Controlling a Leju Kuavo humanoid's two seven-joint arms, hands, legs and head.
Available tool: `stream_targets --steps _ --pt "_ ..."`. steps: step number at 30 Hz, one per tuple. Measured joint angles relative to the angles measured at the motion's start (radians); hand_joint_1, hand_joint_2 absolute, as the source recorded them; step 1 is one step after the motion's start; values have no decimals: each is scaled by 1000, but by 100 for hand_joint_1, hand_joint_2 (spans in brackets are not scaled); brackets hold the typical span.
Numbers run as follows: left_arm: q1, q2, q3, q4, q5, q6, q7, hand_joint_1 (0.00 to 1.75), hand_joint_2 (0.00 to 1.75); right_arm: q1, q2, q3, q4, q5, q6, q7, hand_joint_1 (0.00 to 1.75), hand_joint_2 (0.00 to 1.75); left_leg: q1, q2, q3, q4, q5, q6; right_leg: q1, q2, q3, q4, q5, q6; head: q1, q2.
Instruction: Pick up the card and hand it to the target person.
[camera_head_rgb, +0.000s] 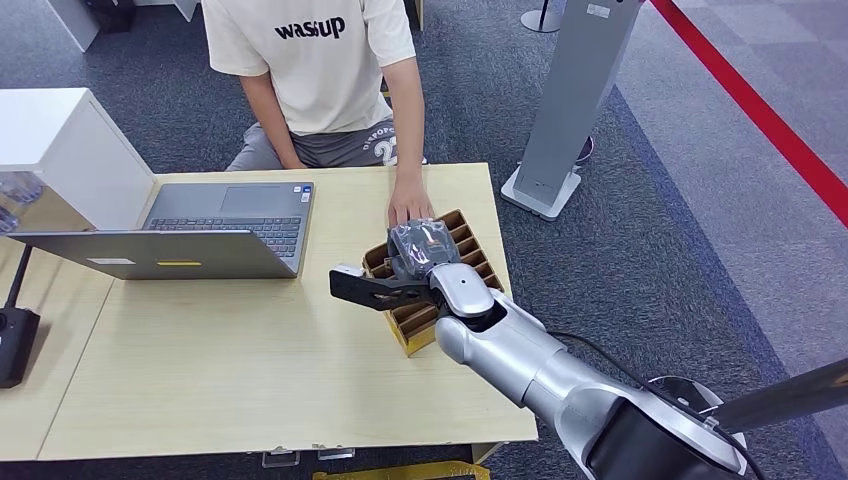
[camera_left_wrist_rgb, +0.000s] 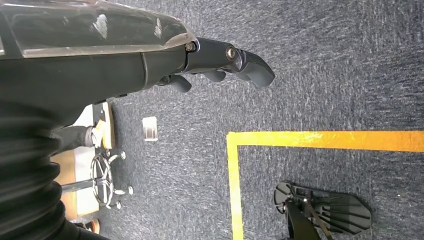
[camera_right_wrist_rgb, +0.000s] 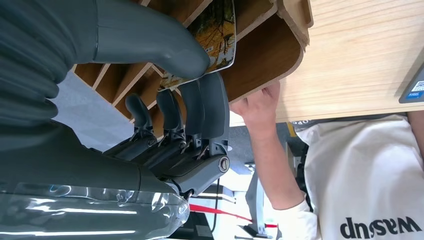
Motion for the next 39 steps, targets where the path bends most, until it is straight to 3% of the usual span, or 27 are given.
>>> stream_targets --steps 20,31,39 --pt "4 3 0 0 22 22 -7 0 175 -12 -9 -4 -31 -16 -19 25 147 175 0 0 0 0 0 0 0 0 0 0 0 0 0 0" --pt "8 5 5 0 21 27 -1 0 175 -38 -102 -80 -356 50 -27 126 147 175 0 0 0 0 0 0 0 0 0 0 0 0 0 0" --pt "8 5 7 0 20 29 -1 0 175 5 -163 -139 -623 82 -27 134 147 175 0 0 0 0 0 0 0 0 0 0 0 0 0 0"
